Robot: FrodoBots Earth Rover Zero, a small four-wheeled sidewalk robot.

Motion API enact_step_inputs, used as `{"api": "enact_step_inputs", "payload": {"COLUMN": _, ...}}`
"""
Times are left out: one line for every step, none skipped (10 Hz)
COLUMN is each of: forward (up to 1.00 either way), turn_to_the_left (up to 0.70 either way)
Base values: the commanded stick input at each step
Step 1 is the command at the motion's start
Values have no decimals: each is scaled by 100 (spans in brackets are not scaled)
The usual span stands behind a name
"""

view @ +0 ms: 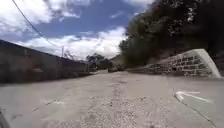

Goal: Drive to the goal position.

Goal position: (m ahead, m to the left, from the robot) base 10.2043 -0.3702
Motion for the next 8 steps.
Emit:
{"api": "enact_step_inputs", "payload": {"forward": 100, "turn_to_the_left": 0}}
{"api": "enact_step_inputs", "payload": {"forward": 100, "turn_to_the_left": 0}}
{"api": "enact_step_inputs", "payload": {"forward": 100, "turn_to_the_left": 0}}
{"api": "enact_step_inputs", "payload": {"forward": 100, "turn_to_the_left": 0}}
{"api": "enact_step_inputs", "payload": {"forward": 100, "turn_to_the_left": 0}}
{"api": "enact_step_inputs", "payload": {"forward": 100, "turn_to_the_left": 0}}
{"api": "enact_step_inputs", "payload": {"forward": 100, "turn_to_the_left": 0}}
{"api": "enact_step_inputs", "payload": {"forward": 100, "turn_to_the_left": 0}}
